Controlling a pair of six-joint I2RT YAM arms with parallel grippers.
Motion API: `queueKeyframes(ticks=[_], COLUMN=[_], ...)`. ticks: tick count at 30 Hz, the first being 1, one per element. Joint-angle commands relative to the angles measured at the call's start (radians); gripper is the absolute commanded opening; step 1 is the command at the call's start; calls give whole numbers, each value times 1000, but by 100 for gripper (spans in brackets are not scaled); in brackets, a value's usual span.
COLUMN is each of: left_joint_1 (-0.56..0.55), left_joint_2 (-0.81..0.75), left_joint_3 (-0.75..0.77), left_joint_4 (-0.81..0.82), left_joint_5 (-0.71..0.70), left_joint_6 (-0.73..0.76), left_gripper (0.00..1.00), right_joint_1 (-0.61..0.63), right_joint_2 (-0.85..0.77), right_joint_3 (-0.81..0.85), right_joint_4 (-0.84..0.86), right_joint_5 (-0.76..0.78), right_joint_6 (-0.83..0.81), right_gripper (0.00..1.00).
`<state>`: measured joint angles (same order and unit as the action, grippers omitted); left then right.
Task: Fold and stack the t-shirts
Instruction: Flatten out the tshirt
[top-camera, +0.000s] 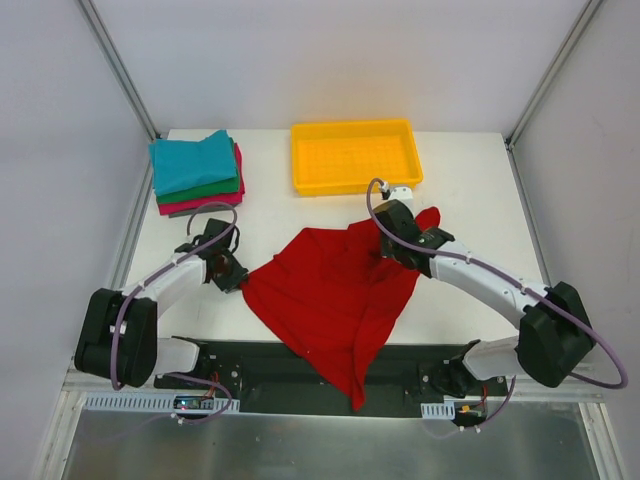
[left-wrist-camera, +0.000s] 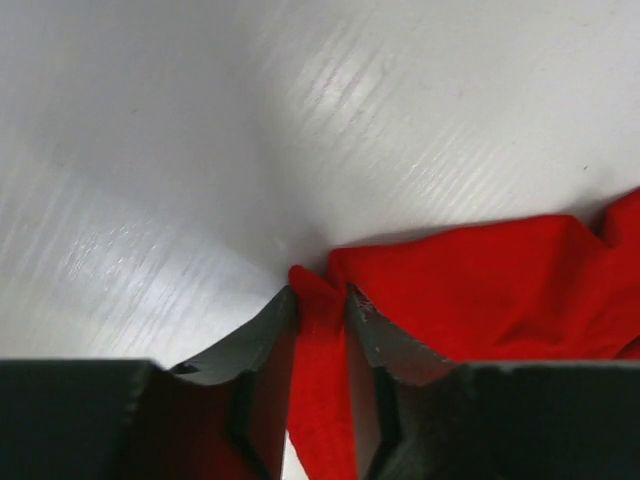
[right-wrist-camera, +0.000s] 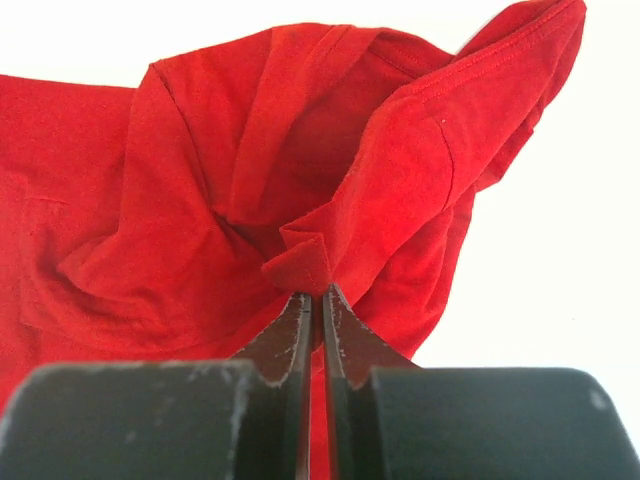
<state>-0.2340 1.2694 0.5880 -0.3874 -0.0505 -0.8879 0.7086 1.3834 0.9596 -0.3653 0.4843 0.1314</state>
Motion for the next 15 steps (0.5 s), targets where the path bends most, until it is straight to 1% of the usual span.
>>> queueKeyframes(ticks=[1, 2, 4, 6, 8, 11, 15], left_joint_1=[1, -1, -1, -1, -1, -1, -1], left_joint_2=[139, 153, 153, 119, 59, -60, -215], left_joint_3=[-2, 10, 36, 68, 110, 197, 341], left_joint_4=[16, 16, 16, 16, 15, -7, -48], left_joint_5=[31, 29, 6, -17, -43, -124, -273], left_joint_6=[29, 35, 43, 58, 79, 101, 138], left_gripper=[7, 0, 0, 0, 0, 0, 0], right_joint_1=[-8, -9, -20, -53, -98, -190, -314], right_joint_2=[-73, -81, -99, -133, -176, -262, -394], right_joint_3=[-19, -22, -25, -21, -6, 47, 158], right_joint_4=[8, 6, 8, 0, -18, -58, -115], right_joint_5=[-6, -7, -9, -6, -6, -3, 14], right_joint_6=[24, 22, 16, 7, -9, -50, -111], right_gripper=[2, 3, 2, 2, 1, 1, 1])
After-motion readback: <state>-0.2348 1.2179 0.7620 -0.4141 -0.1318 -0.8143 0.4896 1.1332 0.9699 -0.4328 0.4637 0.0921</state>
